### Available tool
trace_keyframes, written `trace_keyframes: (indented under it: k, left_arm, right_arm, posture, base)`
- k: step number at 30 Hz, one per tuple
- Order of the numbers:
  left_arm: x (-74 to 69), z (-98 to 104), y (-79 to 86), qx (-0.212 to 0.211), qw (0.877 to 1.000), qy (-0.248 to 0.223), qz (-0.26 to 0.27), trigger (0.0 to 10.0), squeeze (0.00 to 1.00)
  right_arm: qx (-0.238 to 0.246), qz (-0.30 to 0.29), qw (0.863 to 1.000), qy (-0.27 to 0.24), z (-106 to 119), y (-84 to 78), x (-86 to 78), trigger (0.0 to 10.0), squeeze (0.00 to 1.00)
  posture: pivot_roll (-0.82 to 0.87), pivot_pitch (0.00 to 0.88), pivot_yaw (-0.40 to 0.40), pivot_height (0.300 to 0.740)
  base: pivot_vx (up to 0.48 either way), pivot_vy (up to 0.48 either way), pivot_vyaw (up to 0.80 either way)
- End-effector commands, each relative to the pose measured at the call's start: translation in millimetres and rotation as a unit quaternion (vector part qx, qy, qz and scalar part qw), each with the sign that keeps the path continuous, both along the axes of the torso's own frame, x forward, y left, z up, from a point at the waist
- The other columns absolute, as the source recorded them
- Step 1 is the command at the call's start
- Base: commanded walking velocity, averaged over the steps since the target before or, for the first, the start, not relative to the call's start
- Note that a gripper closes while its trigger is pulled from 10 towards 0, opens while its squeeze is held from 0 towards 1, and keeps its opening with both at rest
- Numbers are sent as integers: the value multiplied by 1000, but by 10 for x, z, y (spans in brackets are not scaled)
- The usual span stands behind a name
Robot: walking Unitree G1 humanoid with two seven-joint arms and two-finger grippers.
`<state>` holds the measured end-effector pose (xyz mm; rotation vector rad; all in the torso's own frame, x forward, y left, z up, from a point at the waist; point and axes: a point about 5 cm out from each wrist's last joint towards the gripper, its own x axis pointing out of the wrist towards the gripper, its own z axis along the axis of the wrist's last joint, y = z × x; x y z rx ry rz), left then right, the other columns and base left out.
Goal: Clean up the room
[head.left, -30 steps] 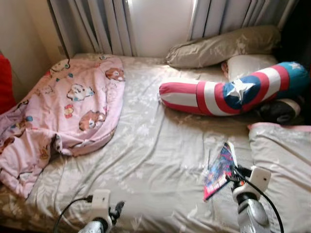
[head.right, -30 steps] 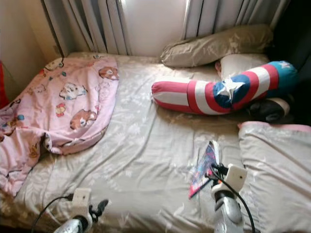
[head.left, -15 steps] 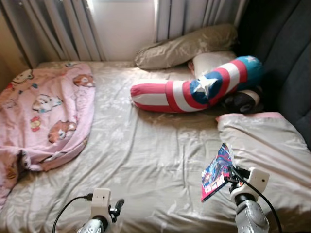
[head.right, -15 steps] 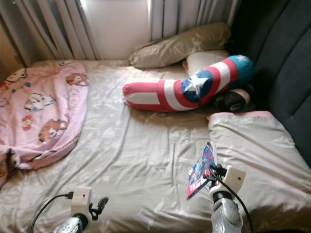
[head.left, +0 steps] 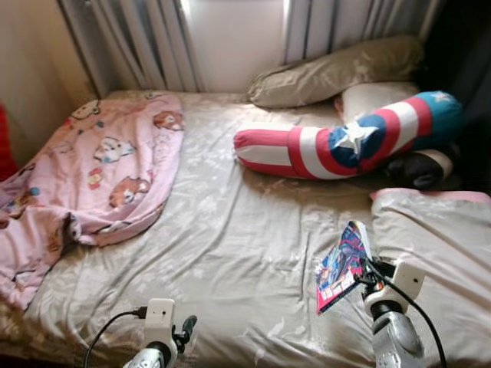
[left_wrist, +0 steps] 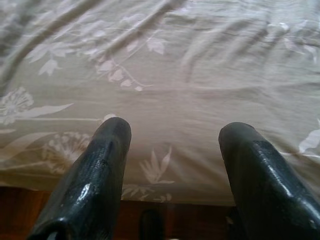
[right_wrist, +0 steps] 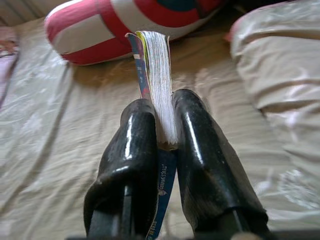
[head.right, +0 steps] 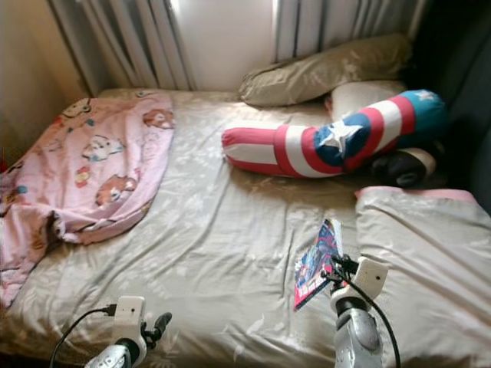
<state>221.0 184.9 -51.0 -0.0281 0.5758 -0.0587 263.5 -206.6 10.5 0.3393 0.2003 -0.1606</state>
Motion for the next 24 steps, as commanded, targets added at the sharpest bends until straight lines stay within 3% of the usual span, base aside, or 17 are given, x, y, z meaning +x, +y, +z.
trace_keyframes:
  k: [1, 8, 14, 24]
  left_arm:
    - [-10, 0, 29, 4, 1000, -2, 4, 10000, 0]
    - [197, 180, -37, -19, 998, -67, 8, 10000, 0]
    - [437, 428, -89, -38, 990, -139, 10, 10000, 0]
    - [423, 416, -91, -41, 990, -136, 6, 10000, 0]
  right_arm:
    - [5, 15, 1000, -20, 83, 71, 98, 10000, 0]
    - [18, 25, 999, -39, 140, 127, 155, 10000, 0]
    - [0, 0, 1000, -18, 107, 57, 161, 10000, 0]
    - [6, -26, 999, -22, 84, 39, 139, 10000, 0]
  posture:
    - [10, 32, 2, 740]
    - [17, 39, 5, 740]
    - [17, 41, 16, 715]
    - [18, 41, 35, 690]
  base:
    - [0, 0, 0]
    - [0, 0, 0]
    - [0, 0, 0]
    - [0, 0, 0]
